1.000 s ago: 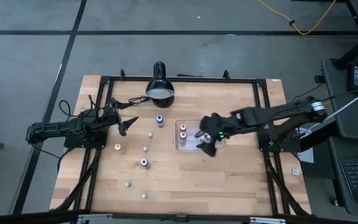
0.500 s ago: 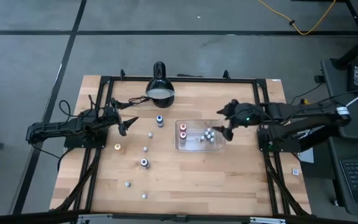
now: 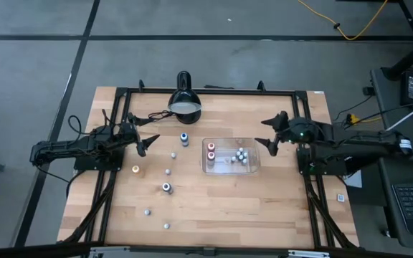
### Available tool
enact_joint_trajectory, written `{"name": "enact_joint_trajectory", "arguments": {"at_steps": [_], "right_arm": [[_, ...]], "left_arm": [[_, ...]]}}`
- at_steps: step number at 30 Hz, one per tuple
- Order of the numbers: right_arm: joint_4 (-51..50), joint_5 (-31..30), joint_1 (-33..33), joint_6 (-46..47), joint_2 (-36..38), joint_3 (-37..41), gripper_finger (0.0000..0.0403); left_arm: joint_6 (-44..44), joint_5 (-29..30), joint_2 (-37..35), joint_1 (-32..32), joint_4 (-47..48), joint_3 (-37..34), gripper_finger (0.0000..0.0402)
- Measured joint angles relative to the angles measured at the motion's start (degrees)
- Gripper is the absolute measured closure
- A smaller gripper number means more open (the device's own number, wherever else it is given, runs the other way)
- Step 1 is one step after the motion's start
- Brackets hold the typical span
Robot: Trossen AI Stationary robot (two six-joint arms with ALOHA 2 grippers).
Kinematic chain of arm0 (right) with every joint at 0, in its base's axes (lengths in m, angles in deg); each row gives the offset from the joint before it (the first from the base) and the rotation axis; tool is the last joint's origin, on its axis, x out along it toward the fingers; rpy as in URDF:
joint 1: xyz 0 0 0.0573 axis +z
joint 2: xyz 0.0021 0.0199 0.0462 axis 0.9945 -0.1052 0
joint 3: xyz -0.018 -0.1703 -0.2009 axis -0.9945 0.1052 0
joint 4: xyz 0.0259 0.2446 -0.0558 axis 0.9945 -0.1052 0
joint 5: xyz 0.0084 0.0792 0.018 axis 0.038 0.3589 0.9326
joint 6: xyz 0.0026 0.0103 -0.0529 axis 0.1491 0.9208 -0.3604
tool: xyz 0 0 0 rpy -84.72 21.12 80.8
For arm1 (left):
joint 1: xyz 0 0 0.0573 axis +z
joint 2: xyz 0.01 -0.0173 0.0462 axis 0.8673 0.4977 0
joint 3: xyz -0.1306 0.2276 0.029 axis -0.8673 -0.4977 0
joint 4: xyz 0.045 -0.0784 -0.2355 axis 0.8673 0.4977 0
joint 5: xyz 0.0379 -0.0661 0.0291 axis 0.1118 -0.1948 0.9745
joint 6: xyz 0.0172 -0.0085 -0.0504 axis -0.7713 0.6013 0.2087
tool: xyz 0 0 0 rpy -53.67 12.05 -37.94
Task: Pick & Place food coloring
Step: Put the small green food coloring bottle into the transparent bin
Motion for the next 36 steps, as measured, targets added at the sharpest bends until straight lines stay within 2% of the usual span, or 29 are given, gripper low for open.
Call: {"name": "enact_joint_trajectory", "arguments": {"at_steps": [7,16,26,30,36], "right_arm": [[13.7,0.1,-3.3,0.1,7.5,9.1,0.0008],[24.0,0.1,-11.3,0.1,15.7,16.7,0.0008],[27.4,0.0,-19.0,0.1,23.7,23.1,0.0008],[27.1,0.0,-20.4,0.2,25.4,26.0,0.0008],[24.8,0.1,-22.0,-0.8,25.7,26.1,0.0008]], "left_arm": [[0.0,0.0,0.0,0.0,0.0,0.0,0.0054],[0.0,0.0,0.0,0.0,0.0,0.0,0.0054],[0.0,0.0,0.0,0.0,0.0,0.0,0.0054],[0.0,0.0,0.0,0.0,0.0,0.0,0.0054],[0.0,0.0,0.0,0.0,0.0,0.0,0.0054]]}}
